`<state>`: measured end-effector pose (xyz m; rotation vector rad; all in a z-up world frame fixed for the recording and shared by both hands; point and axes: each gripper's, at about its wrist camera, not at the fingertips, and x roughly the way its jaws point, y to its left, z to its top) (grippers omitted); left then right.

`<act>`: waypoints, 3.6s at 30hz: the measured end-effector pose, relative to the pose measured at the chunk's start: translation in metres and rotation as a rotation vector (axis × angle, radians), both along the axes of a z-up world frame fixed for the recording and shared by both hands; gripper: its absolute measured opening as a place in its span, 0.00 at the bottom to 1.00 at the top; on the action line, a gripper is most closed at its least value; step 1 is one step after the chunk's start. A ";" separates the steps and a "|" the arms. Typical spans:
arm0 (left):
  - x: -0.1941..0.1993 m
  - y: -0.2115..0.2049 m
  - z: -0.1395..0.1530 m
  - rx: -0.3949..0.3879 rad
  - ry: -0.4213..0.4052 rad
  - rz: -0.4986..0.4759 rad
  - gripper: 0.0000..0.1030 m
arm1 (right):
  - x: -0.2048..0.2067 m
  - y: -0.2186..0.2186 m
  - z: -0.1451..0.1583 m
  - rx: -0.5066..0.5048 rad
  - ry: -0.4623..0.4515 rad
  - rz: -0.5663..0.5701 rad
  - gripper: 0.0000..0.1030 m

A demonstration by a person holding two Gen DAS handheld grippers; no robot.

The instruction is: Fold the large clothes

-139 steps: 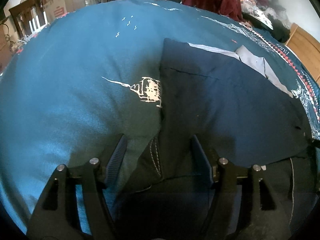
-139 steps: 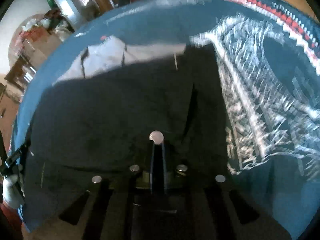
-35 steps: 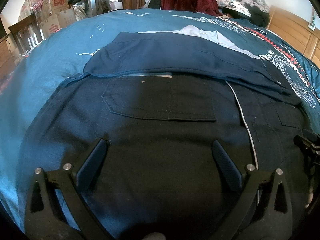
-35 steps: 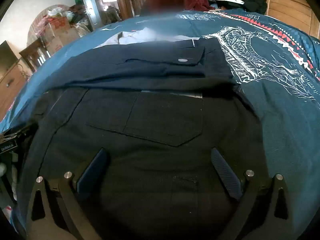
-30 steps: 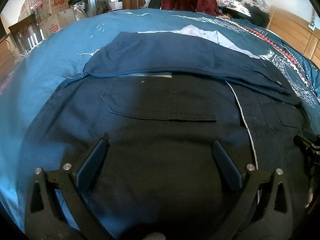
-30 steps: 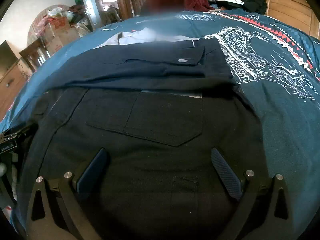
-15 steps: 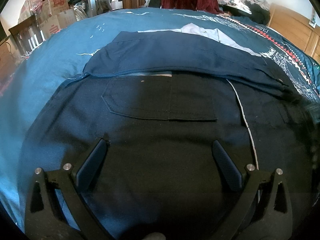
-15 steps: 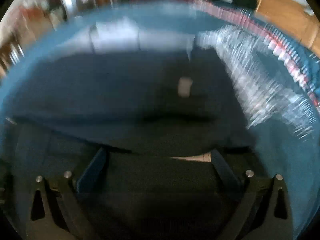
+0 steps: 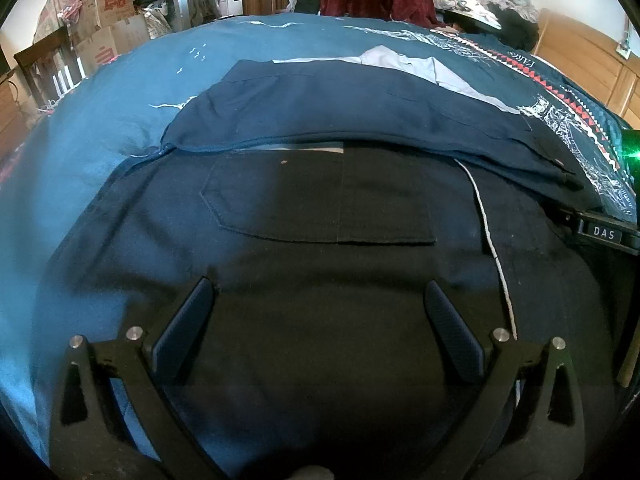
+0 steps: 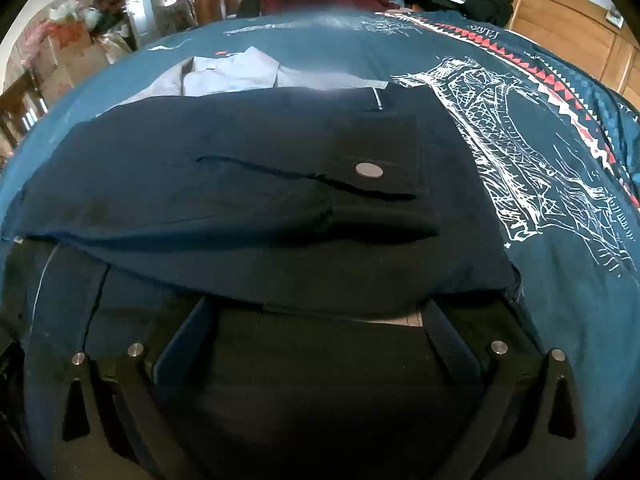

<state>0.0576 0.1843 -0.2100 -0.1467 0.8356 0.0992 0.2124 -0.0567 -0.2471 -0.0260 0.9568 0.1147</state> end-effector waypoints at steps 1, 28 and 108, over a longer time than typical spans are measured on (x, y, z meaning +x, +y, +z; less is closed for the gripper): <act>0.000 -0.001 0.000 0.003 0.001 0.001 1.00 | -0.001 0.001 0.000 0.000 0.000 0.000 1.00; -0.001 -0.008 0.002 0.040 0.013 -0.002 1.00 | -0.001 0.001 0.000 -0.001 0.000 0.001 1.00; -0.104 0.142 0.037 -0.189 -0.024 0.240 0.99 | 0.001 0.003 -0.001 -0.003 0.001 0.013 1.00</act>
